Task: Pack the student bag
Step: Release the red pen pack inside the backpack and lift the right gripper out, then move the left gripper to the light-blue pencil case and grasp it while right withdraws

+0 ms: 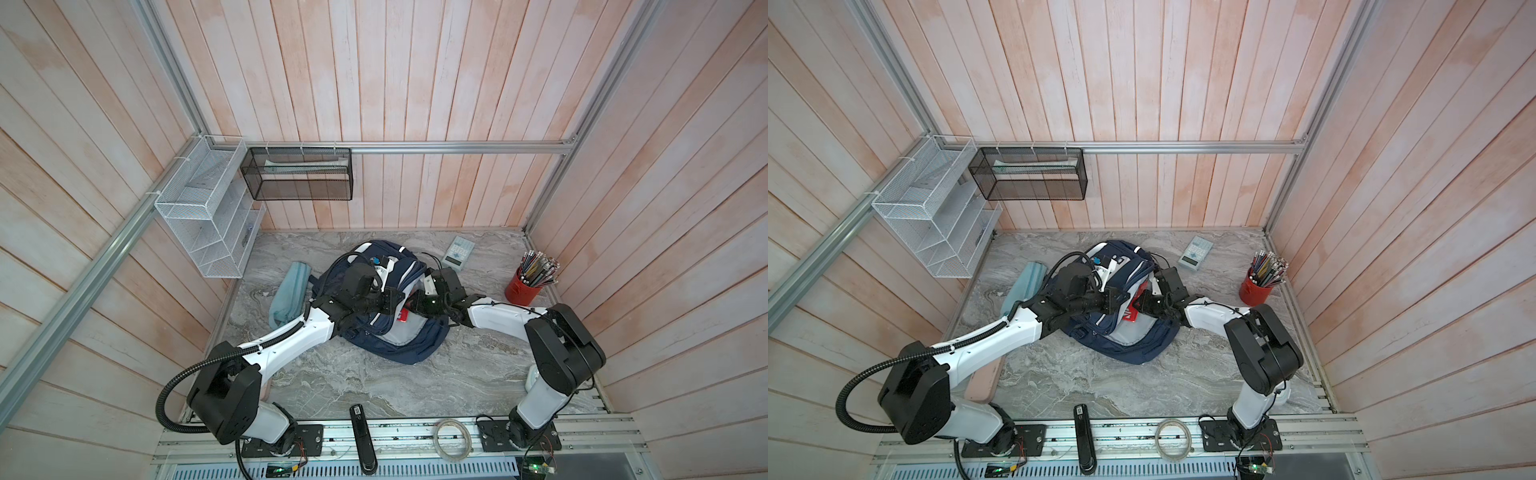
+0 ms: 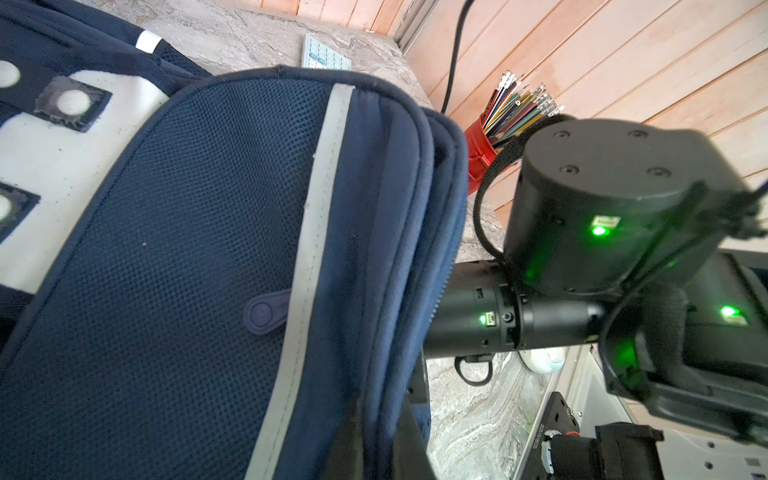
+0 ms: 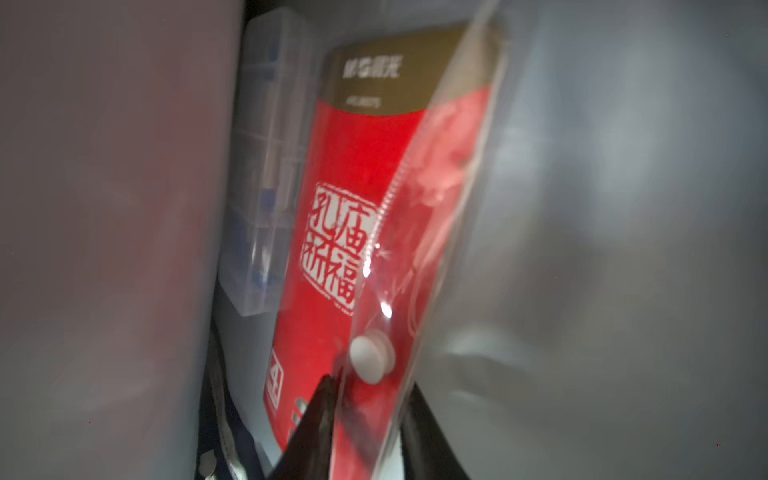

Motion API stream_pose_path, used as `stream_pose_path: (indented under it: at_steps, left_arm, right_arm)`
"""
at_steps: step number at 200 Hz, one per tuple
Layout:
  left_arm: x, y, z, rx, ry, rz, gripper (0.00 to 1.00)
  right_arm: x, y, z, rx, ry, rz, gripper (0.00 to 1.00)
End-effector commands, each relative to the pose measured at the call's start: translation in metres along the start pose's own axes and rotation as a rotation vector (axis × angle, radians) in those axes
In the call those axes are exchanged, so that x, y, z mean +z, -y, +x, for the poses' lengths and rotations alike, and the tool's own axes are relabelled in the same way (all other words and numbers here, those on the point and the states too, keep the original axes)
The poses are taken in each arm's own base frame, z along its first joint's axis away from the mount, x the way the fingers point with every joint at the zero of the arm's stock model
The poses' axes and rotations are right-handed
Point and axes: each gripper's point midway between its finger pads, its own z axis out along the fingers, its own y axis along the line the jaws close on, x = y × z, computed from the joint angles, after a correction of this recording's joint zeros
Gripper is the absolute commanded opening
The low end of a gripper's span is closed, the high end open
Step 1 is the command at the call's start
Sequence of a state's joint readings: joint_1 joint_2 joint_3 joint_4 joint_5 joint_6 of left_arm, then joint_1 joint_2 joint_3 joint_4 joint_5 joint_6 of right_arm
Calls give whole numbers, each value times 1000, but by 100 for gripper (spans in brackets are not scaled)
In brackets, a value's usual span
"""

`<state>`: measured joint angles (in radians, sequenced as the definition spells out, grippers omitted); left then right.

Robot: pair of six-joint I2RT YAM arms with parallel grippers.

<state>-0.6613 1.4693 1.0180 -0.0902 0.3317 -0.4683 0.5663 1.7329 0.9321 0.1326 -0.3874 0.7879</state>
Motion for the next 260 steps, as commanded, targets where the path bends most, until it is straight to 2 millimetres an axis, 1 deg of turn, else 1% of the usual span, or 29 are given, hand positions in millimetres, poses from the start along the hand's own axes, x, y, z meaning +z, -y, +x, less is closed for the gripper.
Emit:
stream_pose_path:
  at_steps: [1, 18, 31, 45, 53, 63, 69, 79, 100, 114, 126, 135, 151, 170, 172, 176, 183, 197, 207, 213, 224, 230, 240, 245, 248, 260]
  left_arm:
    - [-5, 37, -23, 35, 44, 106, 0]
    - [-7, 38, -25, 39, 45, 102, 0]
    - [-8, 36, -23, 40, 43, 95, 0]
    - [-9, 35, -22, 36, 42, 87, 0]
    - [-9, 32, -20, 32, 40, 77, 0]
    - [-8, 27, -17, 25, 36, 64, 0]
    - [-7, 25, -15, 23, 34, 54, 0]
    - [-6, 19, -13, 17, 29, 32, 0]
    - [-3, 11, -9, 13, 26, 5, 1]
    - [-1, 9, -8, 7, 24, -1, 3]
    - [0, 10, -9, 4, 27, 2, 5]
    - [1, 10, -11, 2, 27, 2, 8]
    - [-1, 11, -12, 4, 26, -3, 15]
    - [-9, 6, -16, 6, 37, -40, 24]
    - [-10, 6, -16, 6, 38, -43, 25]
    - [-13, 6, -19, 8, 47, -50, 33]
    - [-18, 3, -22, 8, 58, -65, 44]
    - [-32, -4, -31, 6, 89, -106, 59]
    - [-45, -15, -39, -2, 115, -150, 68]
    - [-53, -23, -44, -10, 132, -179, 72]
    - [-71, -45, -52, -38, 170, -259, 80]
    - [-81, -63, -55, -63, 190, -325, 82]
    - [-103, -104, -60, -119, 224, -477, 86]
    - [-111, -123, -58, -145, 226, -549, 86]
    - [-119, -138, -58, -167, 233, -596, 87]
    - [-143, -186, -54, -247, 248, -719, 87]
  right_arm:
    - [14, -27, -14, 2, 43, -109, 24]
    - [20, -39, -24, -7, 92, -136, 21]
    - [25, -40, -33, -12, 136, -129, 21]
    - [32, -40, -34, -2, 134, -137, 23]
    - [31, -42, -35, -2, 133, -148, 23]
    - [25, -42, -34, -5, 149, -149, 26]
    - [17, -42, -34, -7, 162, -143, 29]
    - [4, -40, -33, -17, 180, -117, 37]
    - [-21, -26, -23, -34, 194, -31, 51]
    - [-29, -17, -14, -33, 166, 0, 59]
    - [-32, -8, -5, -28, 123, 20, 62]
    - [-33, 0, 1, -23, 95, 45, 62]
    - [-44, 13, 7, -11, 116, 76, 61]
    - [-67, 15, 5, -29, 198, 93, 61]
    - [-70, 15, 4, -33, 208, 92, 61]
    - [-76, 14, 3, -42, 228, 94, 61]
    - [-86, 13, 0, -57, 267, 103, 61]
    - [-107, 14, -6, -77, 339, 130, 62]
    - [-121, 15, -10, -93, 388, 156, 63]
    - [-129, 16, -12, -102, 411, 168, 65]
    - [-139, 16, -15, -122, 452, 179, 66]
    - [-143, 16, -16, -129, 468, 178, 67]
    - [-147, 15, -17, -148, 483, 174, 67]
    - [-147, 14, -17, -158, 486, 170, 67]
    - [-147, 14, -16, -164, 486, 168, 67]
    - [-147, 12, -16, -181, 487, 156, 67]
